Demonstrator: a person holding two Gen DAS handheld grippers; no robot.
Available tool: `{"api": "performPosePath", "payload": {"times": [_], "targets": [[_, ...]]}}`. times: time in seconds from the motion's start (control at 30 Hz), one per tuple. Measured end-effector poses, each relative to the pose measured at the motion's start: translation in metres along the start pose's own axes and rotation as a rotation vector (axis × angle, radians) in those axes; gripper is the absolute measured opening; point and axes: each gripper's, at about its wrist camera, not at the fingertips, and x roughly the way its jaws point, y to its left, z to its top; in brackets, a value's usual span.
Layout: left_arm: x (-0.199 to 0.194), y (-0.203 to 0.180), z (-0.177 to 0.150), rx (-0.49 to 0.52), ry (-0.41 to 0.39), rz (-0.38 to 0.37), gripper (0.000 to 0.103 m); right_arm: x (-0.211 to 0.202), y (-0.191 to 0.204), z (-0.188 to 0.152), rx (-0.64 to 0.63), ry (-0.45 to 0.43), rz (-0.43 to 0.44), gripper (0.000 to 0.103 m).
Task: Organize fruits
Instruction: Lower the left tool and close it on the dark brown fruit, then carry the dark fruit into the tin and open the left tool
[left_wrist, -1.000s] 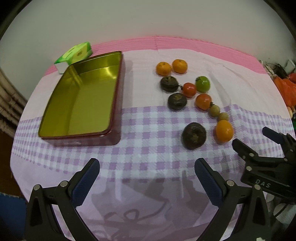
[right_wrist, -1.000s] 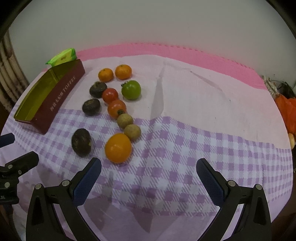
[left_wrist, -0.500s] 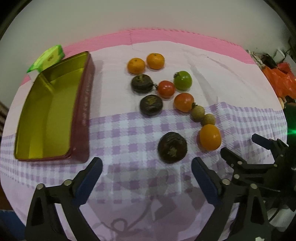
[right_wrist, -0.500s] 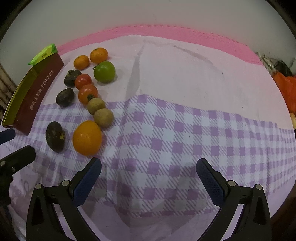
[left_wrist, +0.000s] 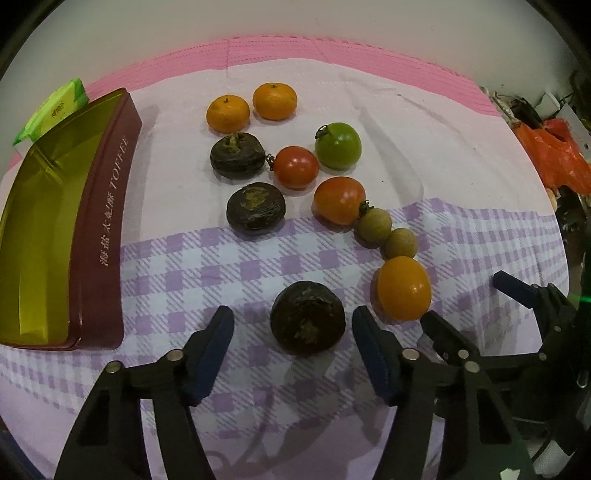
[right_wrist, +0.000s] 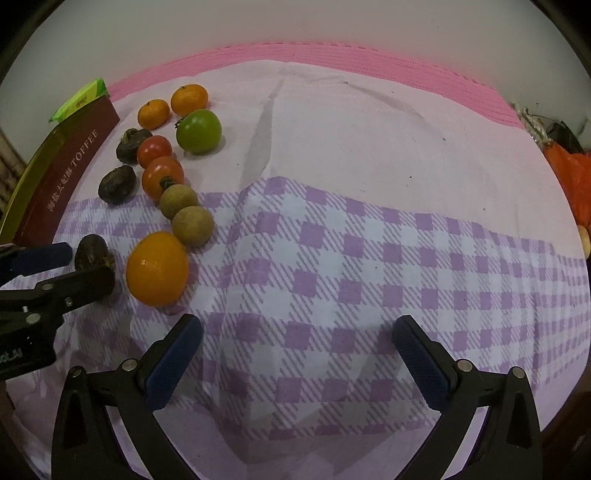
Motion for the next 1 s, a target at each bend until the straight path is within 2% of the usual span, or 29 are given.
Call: {"api": "performPosePath", "payload": {"times": [0.03,0.13,0.27,0.47,0.63,0.8,1.0], "targets": [[0.001,0.0,0.0,0.002,0.001,-0.003,0.054,0.0,0.0,-0.001,0.0,-0.001,-0.001,0.103],[0.005,0.003,0.0,-0.008,0.009,-0.012,0.05,0.0,0.0,-0.001,0.0,0.0,-0.001,0.103],[0.006,0.003,-0.003,0.004,0.002,-0.027,0.037,0.001,0.0,0.0,0.0,0.0,-0.001,0.103],[0.0,0.004,-0.003,-0.006,-0.003,-0.038,0.036,0.002,0.0,0.0,0.001,-0.001,-0.001,0.103],[-0.027,0.013,0.003,-0.017,-0.068,-0.04,0.036,0.002,0.0,0.0,0.0,-0.001,-0.002,0.103],[-0.059,0.04,0.013,-0.036,-0.142,0.002,0.036,0.002,0.0,0.001,0.001,-0.002,-0.002,0.103],[-0.078,0.1,0.023,-0.109,-0.187,0.125,0.036,0.004,0.0,0.002,0.002,0.003,-0.003,0.103]]}}
